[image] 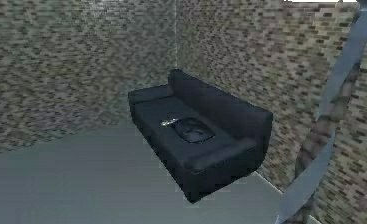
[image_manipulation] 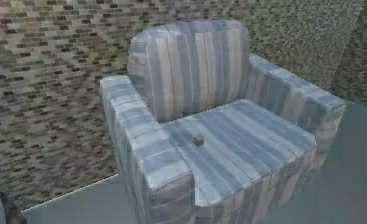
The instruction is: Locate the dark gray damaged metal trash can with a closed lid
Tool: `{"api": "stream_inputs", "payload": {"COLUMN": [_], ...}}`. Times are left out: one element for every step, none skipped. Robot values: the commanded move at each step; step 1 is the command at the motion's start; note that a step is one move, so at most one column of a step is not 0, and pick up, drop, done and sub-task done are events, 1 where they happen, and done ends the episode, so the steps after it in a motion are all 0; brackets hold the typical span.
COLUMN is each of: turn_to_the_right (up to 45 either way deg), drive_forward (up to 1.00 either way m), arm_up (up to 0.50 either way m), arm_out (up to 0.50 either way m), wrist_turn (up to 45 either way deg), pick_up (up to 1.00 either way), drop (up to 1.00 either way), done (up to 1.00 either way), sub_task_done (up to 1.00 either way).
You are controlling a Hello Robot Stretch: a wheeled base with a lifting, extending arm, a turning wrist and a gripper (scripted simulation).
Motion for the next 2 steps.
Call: {"api": "stream_inputs", "payload": {"turn_to_the_right": [-45.0, -9.0], "drive_forward": [0.00, 0.00], "arm_up": [0.00, 0.00], "arm_out": [0.00, 0.00], "wrist_turn": [0.0, 0.0], "pick_up": [0.00, 0.00], "drop": [0.00, 0.00], "done": [0.00, 0.00], "sub_task_done": [0.00, 0.00]}}
